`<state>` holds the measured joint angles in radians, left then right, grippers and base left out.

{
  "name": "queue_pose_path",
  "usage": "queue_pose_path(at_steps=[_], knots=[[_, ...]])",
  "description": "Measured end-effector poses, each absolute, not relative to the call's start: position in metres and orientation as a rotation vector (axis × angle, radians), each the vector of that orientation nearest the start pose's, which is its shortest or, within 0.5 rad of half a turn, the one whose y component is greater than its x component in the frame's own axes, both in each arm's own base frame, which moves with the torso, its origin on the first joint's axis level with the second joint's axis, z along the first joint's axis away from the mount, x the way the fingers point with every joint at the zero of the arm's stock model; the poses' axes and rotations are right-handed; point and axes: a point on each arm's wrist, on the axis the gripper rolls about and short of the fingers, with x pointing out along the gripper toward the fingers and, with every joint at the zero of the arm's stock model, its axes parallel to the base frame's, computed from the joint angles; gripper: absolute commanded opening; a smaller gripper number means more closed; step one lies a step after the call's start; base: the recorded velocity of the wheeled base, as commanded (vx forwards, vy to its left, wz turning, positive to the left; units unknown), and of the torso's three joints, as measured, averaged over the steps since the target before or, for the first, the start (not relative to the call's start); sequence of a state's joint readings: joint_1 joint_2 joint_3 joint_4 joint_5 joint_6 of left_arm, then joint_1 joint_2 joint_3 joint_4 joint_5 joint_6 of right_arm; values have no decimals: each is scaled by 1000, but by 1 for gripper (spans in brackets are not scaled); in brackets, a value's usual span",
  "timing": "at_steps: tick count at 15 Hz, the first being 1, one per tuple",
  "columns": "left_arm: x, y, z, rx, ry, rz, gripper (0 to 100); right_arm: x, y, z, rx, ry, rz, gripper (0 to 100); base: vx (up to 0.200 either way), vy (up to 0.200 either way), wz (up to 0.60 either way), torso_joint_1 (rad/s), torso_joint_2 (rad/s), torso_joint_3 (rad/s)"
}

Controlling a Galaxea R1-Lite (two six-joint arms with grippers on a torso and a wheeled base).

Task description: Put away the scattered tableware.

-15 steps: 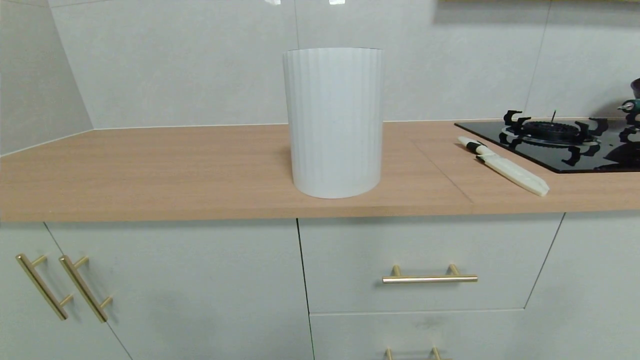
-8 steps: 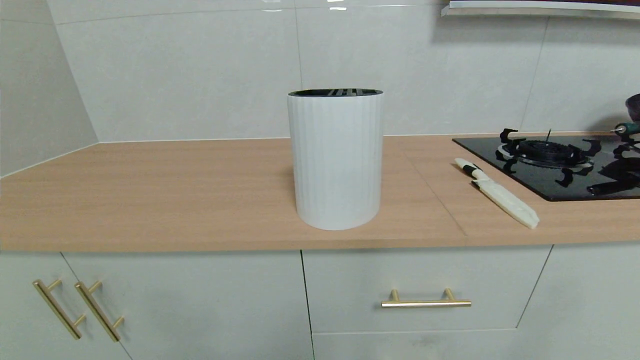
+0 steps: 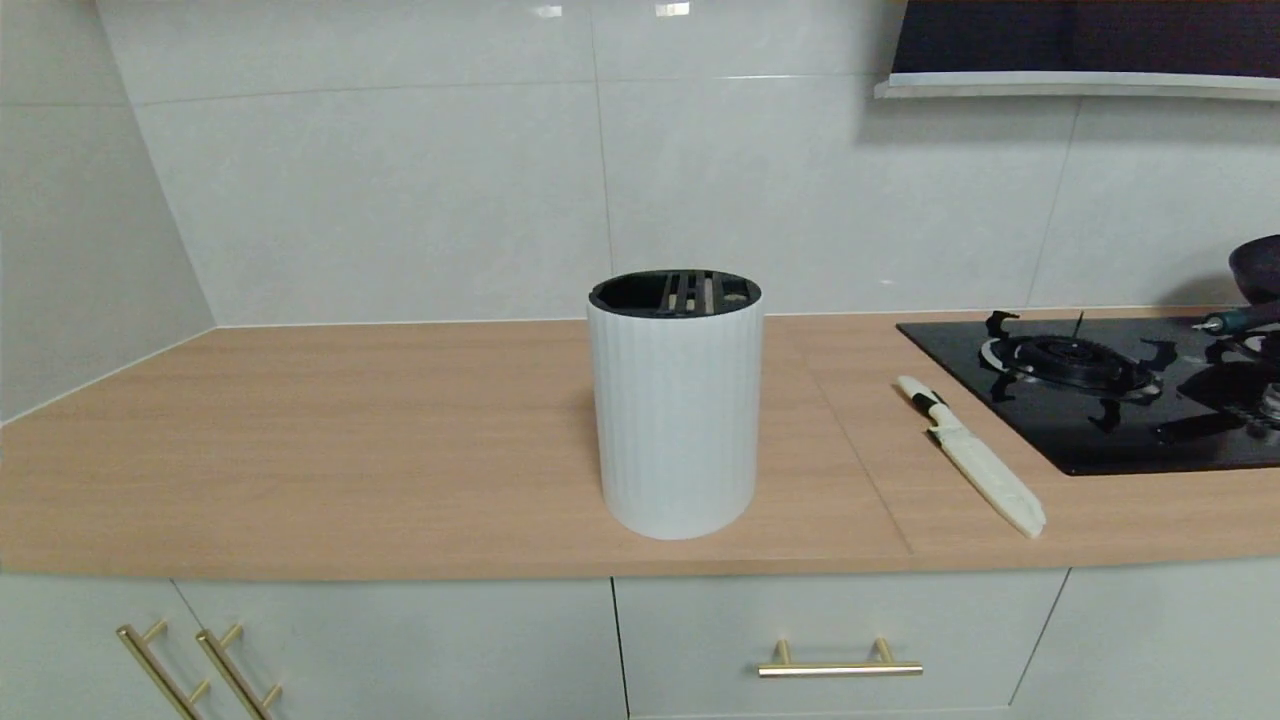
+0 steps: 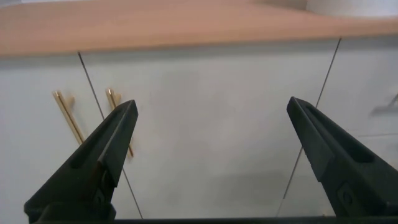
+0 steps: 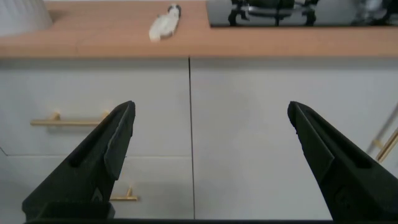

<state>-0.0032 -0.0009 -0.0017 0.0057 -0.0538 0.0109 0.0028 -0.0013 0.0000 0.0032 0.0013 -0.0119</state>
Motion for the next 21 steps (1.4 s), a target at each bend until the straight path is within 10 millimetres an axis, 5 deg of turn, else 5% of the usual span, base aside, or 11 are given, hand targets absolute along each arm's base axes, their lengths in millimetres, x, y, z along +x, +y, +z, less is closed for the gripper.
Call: queue_pose_path(at_steps=[21], knots=[[-23, -1, 75, 10, 3, -57, 100, -23, 0, 75, -12, 2, 4, 100, 0, 0, 0, 245, -530, -286]])
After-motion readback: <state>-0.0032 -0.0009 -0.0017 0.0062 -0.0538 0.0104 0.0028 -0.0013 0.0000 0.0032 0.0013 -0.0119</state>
